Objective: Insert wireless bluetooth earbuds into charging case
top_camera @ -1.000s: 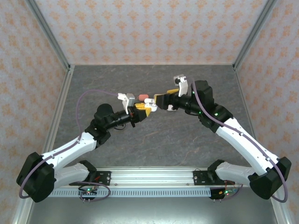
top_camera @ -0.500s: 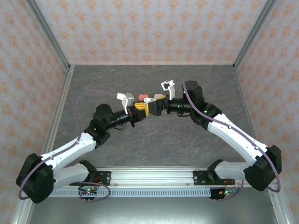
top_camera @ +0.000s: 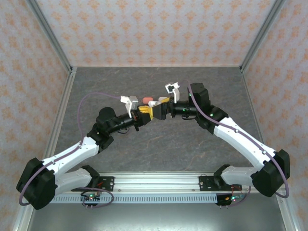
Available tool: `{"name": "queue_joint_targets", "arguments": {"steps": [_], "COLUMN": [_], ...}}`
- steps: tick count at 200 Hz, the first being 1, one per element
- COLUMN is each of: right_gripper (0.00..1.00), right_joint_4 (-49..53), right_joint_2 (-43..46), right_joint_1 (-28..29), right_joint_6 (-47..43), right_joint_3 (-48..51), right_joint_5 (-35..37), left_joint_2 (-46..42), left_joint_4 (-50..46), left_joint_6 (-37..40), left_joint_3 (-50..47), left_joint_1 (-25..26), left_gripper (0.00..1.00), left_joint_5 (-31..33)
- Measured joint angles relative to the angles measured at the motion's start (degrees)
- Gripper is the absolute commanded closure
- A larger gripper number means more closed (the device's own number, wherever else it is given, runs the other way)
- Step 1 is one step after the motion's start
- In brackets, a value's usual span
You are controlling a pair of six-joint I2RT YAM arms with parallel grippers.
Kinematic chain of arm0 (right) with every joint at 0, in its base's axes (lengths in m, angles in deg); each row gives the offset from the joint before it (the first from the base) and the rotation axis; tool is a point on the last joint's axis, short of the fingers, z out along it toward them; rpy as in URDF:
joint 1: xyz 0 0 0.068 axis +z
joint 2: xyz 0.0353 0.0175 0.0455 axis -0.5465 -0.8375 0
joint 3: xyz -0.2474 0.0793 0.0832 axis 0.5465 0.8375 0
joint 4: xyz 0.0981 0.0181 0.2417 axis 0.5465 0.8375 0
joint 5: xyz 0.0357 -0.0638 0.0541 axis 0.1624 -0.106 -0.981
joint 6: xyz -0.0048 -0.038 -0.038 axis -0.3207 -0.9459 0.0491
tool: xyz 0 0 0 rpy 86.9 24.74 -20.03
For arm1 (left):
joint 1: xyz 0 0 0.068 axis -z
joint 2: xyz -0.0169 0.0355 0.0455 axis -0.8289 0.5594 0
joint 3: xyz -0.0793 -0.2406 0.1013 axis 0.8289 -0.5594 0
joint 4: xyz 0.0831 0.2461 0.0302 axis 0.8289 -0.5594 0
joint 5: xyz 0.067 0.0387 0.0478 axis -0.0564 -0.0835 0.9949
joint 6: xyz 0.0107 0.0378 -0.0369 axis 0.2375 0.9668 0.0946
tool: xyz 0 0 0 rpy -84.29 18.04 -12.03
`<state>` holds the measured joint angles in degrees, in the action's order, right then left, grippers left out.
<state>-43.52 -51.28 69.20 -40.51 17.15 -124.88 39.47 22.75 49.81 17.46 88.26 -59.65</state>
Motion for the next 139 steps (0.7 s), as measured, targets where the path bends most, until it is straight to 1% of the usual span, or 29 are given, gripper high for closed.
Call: {"name": "queue_joint_targets", "arguments": {"steps": [82,98,139], "right_gripper": [0.01,0.01,0.01], "right_joint_4": [1.79,3.43,8.92], "right_joint_2": [6.75,6.78,6.8], "right_joint_1": [0.0,0.02,0.04], "right_joint_6": [-2.6,-3.58,-6.05], "right_joint_3": [0.07,0.07,0.04], "right_joint_5": [0.44,2.14,9.77], "left_joint_2": [-0.07,-0.07,-0.07], "left_joint_4": [-0.22,-0.39,-1.49], "left_joint_6": [0.04,0.07,0.44], "left_joint_3": [0.0,0.0,0.0], "left_joint_1": [0.37,0.37,0.37], "left_gripper": [1.0,1.0,1.0], "left_joint_5": [0.02,0.04,1.05]}}
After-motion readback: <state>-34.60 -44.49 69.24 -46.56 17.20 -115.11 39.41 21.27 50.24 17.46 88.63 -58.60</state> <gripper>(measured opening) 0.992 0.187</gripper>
